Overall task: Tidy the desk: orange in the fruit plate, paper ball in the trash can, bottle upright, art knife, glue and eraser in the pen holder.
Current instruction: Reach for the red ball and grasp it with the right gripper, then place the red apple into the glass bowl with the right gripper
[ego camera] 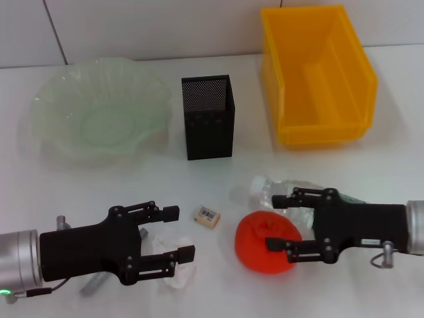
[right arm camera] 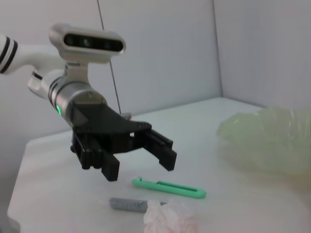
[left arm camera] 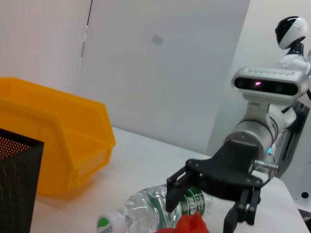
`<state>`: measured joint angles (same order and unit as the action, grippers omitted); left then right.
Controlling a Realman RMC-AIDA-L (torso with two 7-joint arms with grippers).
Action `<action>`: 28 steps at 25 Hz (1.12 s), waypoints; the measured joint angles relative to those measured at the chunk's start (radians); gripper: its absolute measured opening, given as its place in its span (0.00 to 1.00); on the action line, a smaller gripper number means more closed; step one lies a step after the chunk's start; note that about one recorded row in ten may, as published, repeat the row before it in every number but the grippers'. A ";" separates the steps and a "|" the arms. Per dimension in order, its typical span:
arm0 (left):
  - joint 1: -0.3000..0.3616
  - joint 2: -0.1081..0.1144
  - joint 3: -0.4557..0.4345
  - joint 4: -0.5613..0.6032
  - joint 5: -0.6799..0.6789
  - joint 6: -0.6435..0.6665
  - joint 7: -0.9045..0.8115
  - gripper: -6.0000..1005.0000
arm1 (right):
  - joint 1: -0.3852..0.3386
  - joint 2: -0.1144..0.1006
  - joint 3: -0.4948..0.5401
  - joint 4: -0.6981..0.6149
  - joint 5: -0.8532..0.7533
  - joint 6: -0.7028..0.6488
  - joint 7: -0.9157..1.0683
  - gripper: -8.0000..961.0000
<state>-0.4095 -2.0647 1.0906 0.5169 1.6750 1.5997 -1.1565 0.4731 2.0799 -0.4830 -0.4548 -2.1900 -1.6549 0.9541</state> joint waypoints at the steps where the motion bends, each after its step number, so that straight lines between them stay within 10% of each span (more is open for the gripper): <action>1: 0.000 0.000 0.000 0.000 0.000 0.000 0.000 0.76 | 0.009 0.000 -0.013 0.015 0.001 0.021 0.000 0.77; 15: 0.000 0.000 0.000 0.000 0.000 0.000 0.001 0.75 | 0.079 0.003 -0.090 0.107 0.000 0.183 0.030 0.76; 28: 0.001 0.000 -0.004 0.000 0.000 0.000 0.003 0.75 | 0.074 0.003 -0.087 0.086 0.006 0.137 0.028 0.38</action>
<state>-0.4080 -2.0647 1.0866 0.5169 1.6750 1.5999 -1.1535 0.5468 2.0831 -0.5704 -0.3692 -2.1837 -1.5178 0.9820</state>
